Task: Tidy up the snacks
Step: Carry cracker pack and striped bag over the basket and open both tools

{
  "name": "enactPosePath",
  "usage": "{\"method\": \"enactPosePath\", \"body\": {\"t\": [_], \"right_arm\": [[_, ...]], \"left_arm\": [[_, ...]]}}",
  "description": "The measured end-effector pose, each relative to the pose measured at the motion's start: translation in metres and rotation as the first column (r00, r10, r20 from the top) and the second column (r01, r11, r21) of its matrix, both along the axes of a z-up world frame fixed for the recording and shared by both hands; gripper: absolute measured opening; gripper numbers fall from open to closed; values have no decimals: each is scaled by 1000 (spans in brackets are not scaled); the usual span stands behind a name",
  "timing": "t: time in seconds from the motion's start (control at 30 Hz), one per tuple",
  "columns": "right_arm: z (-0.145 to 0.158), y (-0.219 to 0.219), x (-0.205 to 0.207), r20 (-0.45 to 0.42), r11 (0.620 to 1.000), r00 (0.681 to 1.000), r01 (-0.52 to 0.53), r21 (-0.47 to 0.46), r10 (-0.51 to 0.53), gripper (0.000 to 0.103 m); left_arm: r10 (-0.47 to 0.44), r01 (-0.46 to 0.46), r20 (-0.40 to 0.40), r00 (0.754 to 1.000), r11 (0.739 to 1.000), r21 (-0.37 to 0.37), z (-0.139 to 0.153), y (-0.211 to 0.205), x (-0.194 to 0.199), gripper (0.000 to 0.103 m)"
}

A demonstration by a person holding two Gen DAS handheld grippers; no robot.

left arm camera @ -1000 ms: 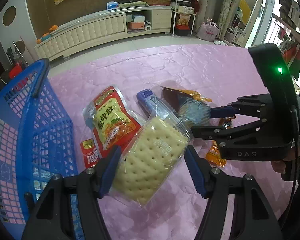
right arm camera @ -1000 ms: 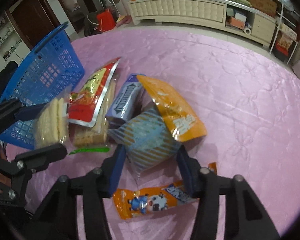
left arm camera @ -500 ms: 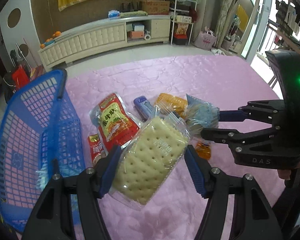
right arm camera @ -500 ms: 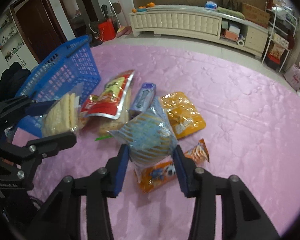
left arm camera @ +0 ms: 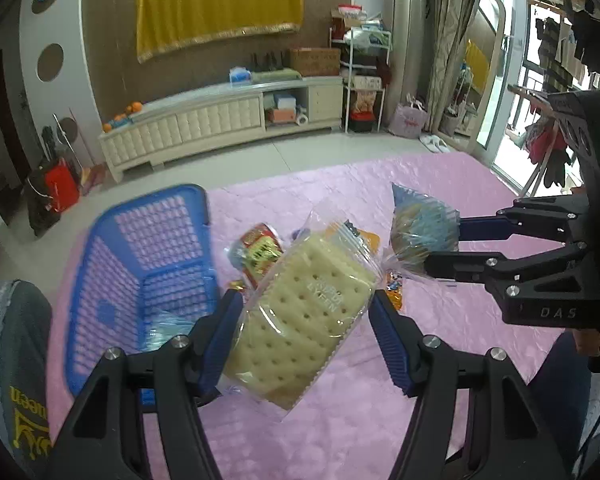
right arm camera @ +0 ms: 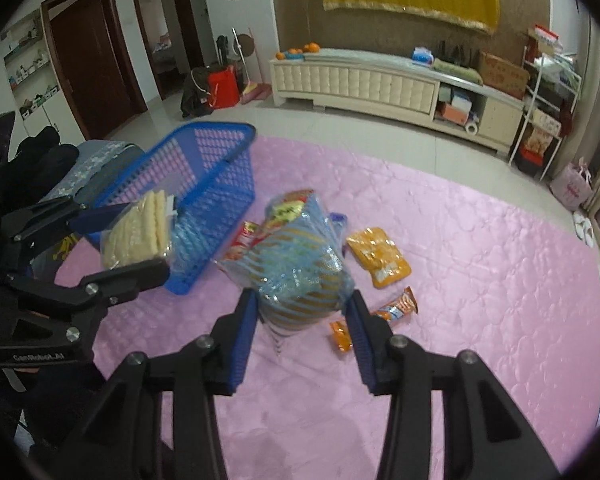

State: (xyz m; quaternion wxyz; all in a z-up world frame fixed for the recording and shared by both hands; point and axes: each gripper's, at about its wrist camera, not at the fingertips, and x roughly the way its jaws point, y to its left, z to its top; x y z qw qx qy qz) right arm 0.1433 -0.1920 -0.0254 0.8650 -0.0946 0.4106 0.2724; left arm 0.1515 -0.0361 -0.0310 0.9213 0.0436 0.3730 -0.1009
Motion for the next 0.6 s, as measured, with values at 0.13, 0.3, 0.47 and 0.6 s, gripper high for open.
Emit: {"method": "enactPosePath", "body": {"t": [0.13, 0.3, 0.47, 0.6], "right_arm": [[14, 15, -11, 19, 999, 1000, -3, 37, 3, 49], [29, 38, -22, 45, 998, 998, -44, 55, 41, 49], [41, 63, -24, 58, 994, 995, -83, 73, 79, 49], [50, 84, -20, 76, 991, 992, -111, 74, 106, 49]], "left_arm": [[23, -23, 28, 999, 1000, -4, 16, 23, -16, 63], [50, -50, 52, 997, 999, 7, 30, 52, -31, 63], [85, -87, 74, 994, 996, 20, 46, 78, -40, 63], [115, -118, 86, 990, 993, 21, 57, 99, -39, 63]]}}
